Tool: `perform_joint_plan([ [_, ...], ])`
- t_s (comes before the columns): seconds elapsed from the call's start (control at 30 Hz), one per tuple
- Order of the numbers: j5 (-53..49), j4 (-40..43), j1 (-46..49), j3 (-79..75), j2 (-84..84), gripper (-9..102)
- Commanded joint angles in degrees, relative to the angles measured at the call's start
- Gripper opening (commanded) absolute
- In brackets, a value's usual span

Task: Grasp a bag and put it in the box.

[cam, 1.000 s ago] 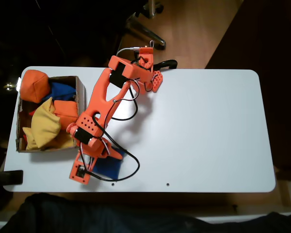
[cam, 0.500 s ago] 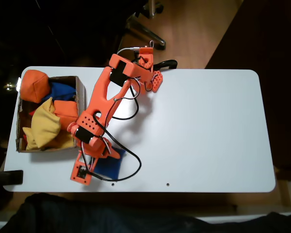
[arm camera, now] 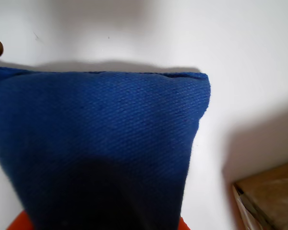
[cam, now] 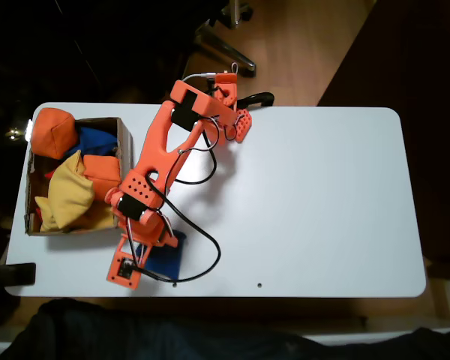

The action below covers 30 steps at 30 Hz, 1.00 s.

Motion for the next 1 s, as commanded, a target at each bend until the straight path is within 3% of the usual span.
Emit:
perform_joint_plan([
  [0.0, 0.4, -1.0, 0.3, 0.0, 2.3, 38],
  [0.13, 0.2, -1.1, 0.3, 0.2, 2.4, 35],
  [0.33, -0.7, -1.2, 0.3, 0.3, 2.5, 19],
  [0.73, -0.5, -4.0, -0.1, 2.3, 3.7, 0],
  [0.97, 2.5, -8.0, -1.3, 5.0, 5.2, 0],
])
